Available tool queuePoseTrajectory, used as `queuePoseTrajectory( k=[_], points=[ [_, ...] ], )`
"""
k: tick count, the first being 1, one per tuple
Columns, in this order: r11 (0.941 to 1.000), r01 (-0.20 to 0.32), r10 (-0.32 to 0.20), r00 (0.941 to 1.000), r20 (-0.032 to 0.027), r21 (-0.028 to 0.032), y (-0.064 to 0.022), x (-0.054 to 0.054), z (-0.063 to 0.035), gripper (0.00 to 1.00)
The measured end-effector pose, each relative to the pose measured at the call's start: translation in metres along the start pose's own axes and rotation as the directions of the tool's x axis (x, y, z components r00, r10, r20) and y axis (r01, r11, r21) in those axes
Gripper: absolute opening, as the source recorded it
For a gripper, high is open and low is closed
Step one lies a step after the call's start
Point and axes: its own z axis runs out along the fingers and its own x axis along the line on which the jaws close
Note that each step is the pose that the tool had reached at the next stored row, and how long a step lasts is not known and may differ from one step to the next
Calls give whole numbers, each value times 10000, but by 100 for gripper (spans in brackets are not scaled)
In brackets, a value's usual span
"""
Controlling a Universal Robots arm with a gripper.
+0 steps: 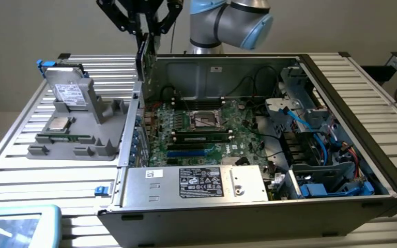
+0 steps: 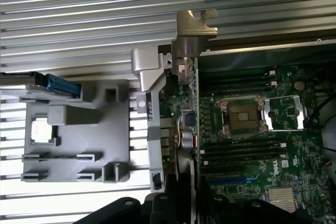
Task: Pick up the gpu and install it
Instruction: 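Pick up the gpu and move the gpu toward the slot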
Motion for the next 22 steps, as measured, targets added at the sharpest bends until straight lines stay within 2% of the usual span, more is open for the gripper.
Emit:
queuePoseTrajectory(
  k=[12,22],
  points=[
    [10000,-7,7,10000,-88,8,42,-547,-9,27],
    [10000,-11,11,9999,-124,10,60,-977,-17,27]
  ],
)
